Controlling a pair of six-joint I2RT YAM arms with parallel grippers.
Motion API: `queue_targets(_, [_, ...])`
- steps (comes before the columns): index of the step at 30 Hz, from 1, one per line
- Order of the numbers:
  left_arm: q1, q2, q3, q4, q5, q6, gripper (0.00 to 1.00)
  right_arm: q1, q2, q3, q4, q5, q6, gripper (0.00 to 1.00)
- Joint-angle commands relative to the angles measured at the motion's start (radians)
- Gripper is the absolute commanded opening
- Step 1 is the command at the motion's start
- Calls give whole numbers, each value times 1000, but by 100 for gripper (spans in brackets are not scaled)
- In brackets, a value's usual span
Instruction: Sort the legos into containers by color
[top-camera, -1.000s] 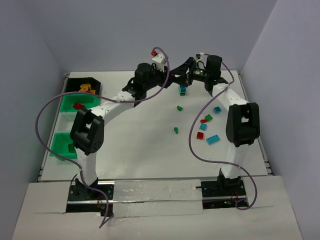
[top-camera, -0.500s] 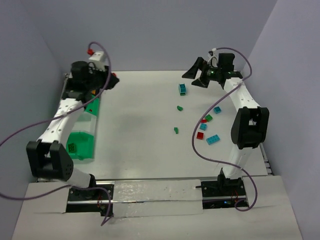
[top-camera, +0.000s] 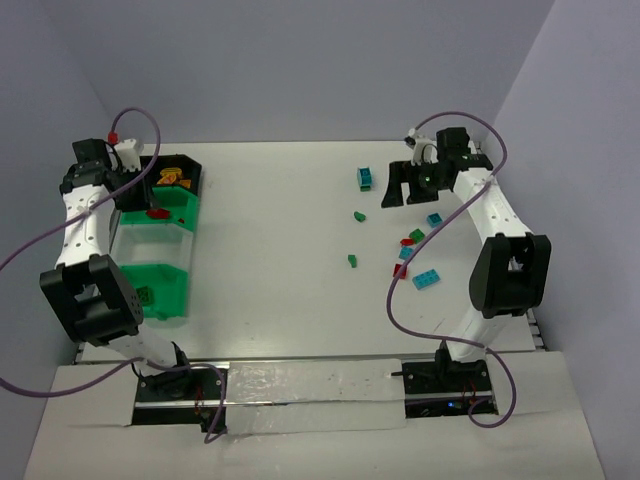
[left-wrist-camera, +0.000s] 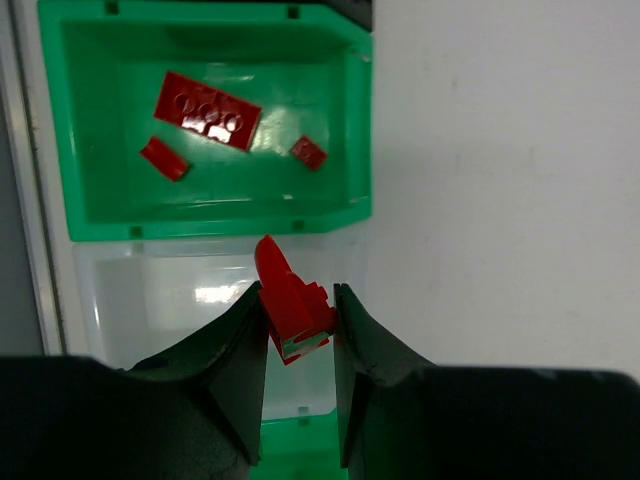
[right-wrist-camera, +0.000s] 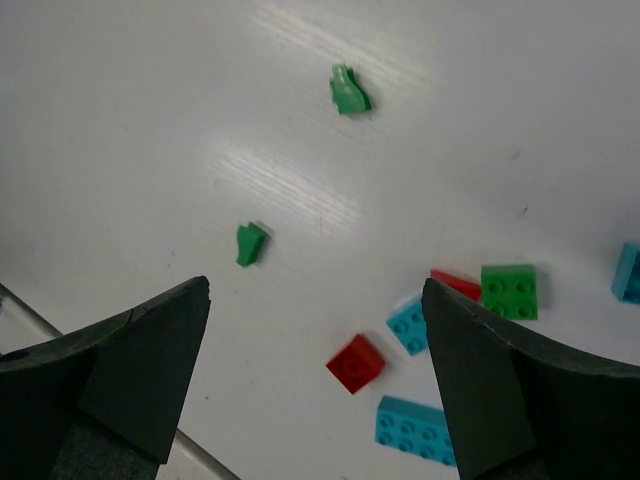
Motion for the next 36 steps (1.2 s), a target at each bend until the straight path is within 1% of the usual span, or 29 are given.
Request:
queue_targets(1, [4, 35, 21, -15, -137, 6, 0, 4, -66, -54, -109, 81, -154, 92])
queue_targets(5, [4, 75, 27, 48, -146, -23, 3, 8, -90, -118, -127, 96, -195, 90])
queue_targets(9, [3, 161, 96, 72, -147, -29, 4, 17, -110, -172, -153, 99, -236, 89])
queue_targets(11, [4, 207, 129, 76, -160, -27, 8, 23, -119, -189, -169, 107, -263, 88])
queue_targets(12, [4, 208, 135, 78, -160, -27, 11, 23, -122, -189, -169, 107, -270, 88])
queue_targets(13, [4, 232, 146, 78, -163, -23, 18, 26, -131, -200, -173, 117, -281, 87])
queue_targets(16, [4, 266, 159, 87, -167, -26, 31, 35, -146, -220, -188, 137, -297, 85])
queue_targets(21, [3, 303, 172, 98, -182, -13, 48, 55, -174, -261, -198, 176, -314, 81])
queue_targets(23, [3, 313, 181, 96, -183, -8, 56, 64, -184, -277, -195, 196, -318, 80])
queue_targets(25, [3, 313, 197, 91, -180, -1, 67, 73, -191, -288, -195, 216, -318, 79])
queue_targets(26, [3, 311, 204, 90, -174, 3, 70, 75, -193, -289, -196, 218, -313, 78])
queue_targets(29, [4, 276, 217, 95, -137, 0, 71, 79, -191, -291, -203, 213, -300, 77])
queue_targets(31, [-3, 236, 222, 127, -80, -12, 73, 92, -199, -309, -193, 230, -305, 75])
queue_targets(36, [-55, 187, 258, 137, -40, -16, 73, 118, -187, -343, -180, 258, -320, 70])
